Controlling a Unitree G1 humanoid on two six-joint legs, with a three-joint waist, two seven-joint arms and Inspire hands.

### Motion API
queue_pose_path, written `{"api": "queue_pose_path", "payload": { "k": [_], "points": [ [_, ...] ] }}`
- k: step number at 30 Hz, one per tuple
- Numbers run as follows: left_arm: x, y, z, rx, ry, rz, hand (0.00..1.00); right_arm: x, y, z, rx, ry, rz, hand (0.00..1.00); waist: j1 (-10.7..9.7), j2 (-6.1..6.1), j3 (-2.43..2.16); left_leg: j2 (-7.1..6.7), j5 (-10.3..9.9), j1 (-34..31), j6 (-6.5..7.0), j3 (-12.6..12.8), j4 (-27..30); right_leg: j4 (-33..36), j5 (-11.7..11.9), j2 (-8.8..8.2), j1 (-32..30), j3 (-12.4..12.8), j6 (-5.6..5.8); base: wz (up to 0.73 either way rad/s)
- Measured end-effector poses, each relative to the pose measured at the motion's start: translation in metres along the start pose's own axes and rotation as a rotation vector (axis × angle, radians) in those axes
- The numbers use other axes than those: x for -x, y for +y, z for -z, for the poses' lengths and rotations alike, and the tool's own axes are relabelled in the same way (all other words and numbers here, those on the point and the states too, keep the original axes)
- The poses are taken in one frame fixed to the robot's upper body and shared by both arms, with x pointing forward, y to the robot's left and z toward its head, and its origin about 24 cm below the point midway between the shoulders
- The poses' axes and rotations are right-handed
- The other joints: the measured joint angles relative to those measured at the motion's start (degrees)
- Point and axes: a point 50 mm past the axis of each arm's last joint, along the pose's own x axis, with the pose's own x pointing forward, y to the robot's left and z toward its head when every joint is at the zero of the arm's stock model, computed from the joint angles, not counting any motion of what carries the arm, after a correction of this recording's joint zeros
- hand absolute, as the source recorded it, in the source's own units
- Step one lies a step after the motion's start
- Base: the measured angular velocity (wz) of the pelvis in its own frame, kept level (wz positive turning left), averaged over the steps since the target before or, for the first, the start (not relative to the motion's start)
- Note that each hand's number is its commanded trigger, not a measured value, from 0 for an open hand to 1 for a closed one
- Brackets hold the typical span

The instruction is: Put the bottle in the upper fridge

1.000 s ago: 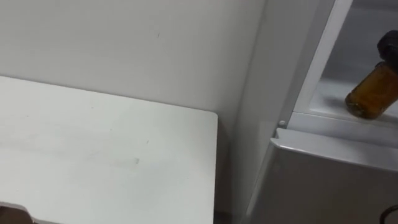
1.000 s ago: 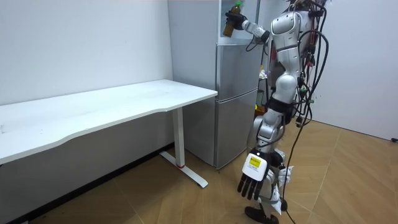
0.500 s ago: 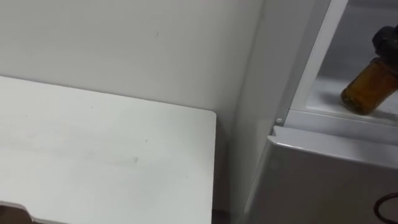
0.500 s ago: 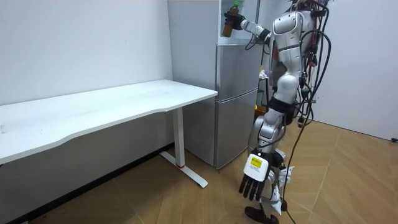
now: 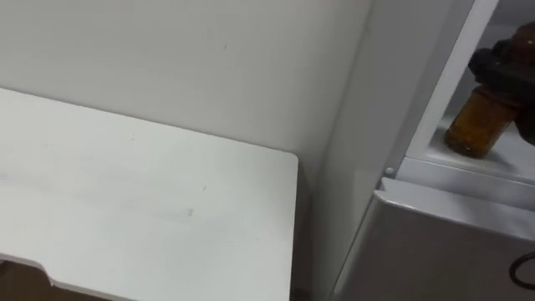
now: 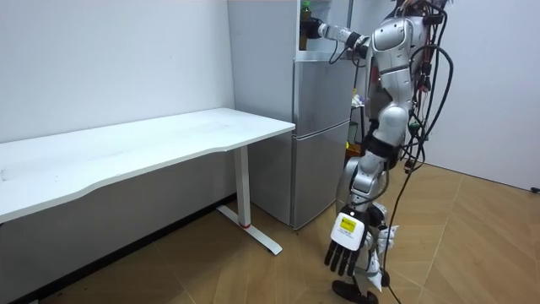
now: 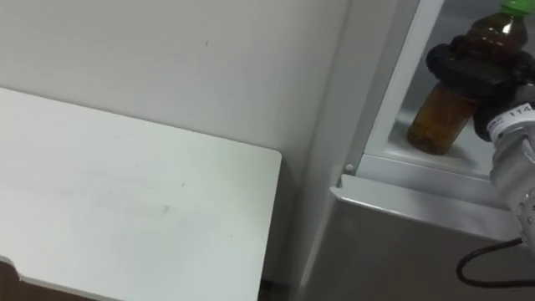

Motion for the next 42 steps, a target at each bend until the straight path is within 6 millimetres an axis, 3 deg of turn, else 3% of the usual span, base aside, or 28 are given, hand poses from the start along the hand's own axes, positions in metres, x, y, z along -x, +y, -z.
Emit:
{"api": "queue_pose_path", "payload": {
  "k": [6,7,9,10,11,23,42],
  "points": [
    [0.000,0.001,0.000,0.000,-0.002,-0.002,0.00,-0.009,0.008,-0.001,0.109,0.015,-0.004,0.99,0.17,-0.01,0.03,-0.02,0.00,0.21,-0.01,-0.53,-0.07,-0.01,0.00,0.25,0.34,-0.09,0.00,0.02],
    [0.000,0.001,0.000,0.000,-0.001,-0.002,0.00,-0.010,0.008,-0.001,0.122,0.015,-0.002,0.91,0.19,-0.02,0.03,-0.02,0.00,0.21,-0.01,-0.54,-0.09,0.01,0.00,0.32,0.32,-0.10,0.00,0.00],
    [0.000,0.001,0.002,0.000,0.002,-0.002,0.00,-0.012,0.010,-0.003,0.156,0.011,0.001,0.40,0.26,-0.10,0.04,-0.02,0.00,0.13,-0.01,-0.58,-0.20,0.02,0.00,0.33,0.20,-0.11,0.00,0.00],
    [0.000,0.000,0.003,-0.002,0.006,-0.001,0.00,-0.012,0.011,-0.004,0.172,0.012,0.003,0.03,0.25,-0.17,0.02,-0.02,0.00,0.08,-0.01,-0.59,-0.21,0.02,0.00,0.34,0.15,-0.13,0.00,0.00],
    [0.001,0.000,0.005,-0.003,0.010,-0.001,0.00,-0.012,0.009,-0.005,0.190,0.015,0.006,0.00,0.25,-0.25,0.02,-0.02,0.00,0.07,-0.01,-0.61,-0.19,0.02,0.00,0.34,0.15,-0.15,0.00,0.00],
    [-0.001,0.005,0.005,-0.006,0.006,-0.015,0.00,-0.013,-0.007,-0.019,0.244,-0.007,0.043,0.00,1.20,-0.76,0.04,-0.02,0.00,0.07,-0.01,-0.63,-0.17,-0.03,0.00,0.33,0.13,-0.04,0.00,0.00],
    [-0.003,0.014,0.001,-0.009,-0.009,-0.039,0.00,-0.014,-0.017,-0.021,0.180,0.017,0.042,0.00,1.23,-0.66,0.25,-0.03,0.00,0.32,-0.01,-0.67,0.02,-0.01,0.00,0.29,0.51,-0.07,0.00,0.00]
  ]
}}
